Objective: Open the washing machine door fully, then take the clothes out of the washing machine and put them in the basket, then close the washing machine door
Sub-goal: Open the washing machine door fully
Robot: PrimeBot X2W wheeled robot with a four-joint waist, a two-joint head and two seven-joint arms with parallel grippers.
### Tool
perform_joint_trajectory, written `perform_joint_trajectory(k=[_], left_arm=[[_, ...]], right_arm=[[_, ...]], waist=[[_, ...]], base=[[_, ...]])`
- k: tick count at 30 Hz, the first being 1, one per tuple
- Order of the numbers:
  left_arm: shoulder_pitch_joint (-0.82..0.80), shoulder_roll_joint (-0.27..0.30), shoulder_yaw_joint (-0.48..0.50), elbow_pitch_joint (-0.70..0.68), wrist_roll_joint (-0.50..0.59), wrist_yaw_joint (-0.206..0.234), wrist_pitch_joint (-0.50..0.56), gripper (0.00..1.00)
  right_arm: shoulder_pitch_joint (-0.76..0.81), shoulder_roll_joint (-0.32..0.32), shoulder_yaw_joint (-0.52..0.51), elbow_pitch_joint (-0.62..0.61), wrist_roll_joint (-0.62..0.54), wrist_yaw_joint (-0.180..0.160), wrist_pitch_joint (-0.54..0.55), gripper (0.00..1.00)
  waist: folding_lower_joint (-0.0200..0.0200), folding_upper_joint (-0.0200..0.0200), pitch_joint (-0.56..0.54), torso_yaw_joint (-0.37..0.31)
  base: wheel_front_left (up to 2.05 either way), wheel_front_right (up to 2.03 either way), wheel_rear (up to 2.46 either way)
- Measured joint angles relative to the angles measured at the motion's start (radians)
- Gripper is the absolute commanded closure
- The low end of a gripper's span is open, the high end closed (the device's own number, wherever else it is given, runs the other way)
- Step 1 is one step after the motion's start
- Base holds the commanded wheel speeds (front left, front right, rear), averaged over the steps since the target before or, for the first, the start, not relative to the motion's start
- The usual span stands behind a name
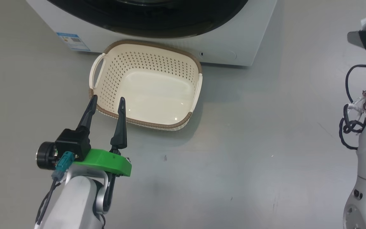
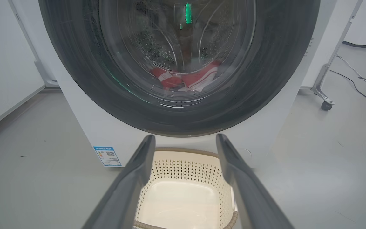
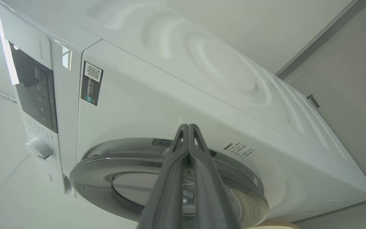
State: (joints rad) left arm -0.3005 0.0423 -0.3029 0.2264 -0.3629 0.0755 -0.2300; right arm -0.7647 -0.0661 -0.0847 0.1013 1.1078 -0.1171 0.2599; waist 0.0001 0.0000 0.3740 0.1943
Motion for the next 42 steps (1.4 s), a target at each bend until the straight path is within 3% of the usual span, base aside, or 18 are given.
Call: perform_joint_trajectory(k=[8, 21, 42], left_arm=[[-0.062, -0.009, -0.032, 0.004, -0.021, -0.012, -0.002, 0.00], [-0.106, -0.014, -0.066, 0.035, -0.050, -0.020, -0.011, 0.00], [-0.162, -0.019, -0.119, 0.082, -0.115, -0.010, -0.019, 0.00]], right_arm=[[-0.118, -0.038, -0.010, 0.101, 0.006, -0.002, 0.064, 1.00], [-0.311, -0.018, -0.029, 0.246, 0.102, -0.009, 0.114, 1.00], [-0.461, -0.031, 0.001, 0.419, 0.163, -0.011, 0.194, 1.00]], waist=[[0.0000, 0.0000, 0.086, 0.059], [0.0000, 0.0000, 0.179, 0.134], [0.0000, 0.0000, 0.208, 0.187]], base=[[0.00, 0.00, 0.00], [0.00, 0.00, 0.00], [0.00, 0.00, 0.00]])
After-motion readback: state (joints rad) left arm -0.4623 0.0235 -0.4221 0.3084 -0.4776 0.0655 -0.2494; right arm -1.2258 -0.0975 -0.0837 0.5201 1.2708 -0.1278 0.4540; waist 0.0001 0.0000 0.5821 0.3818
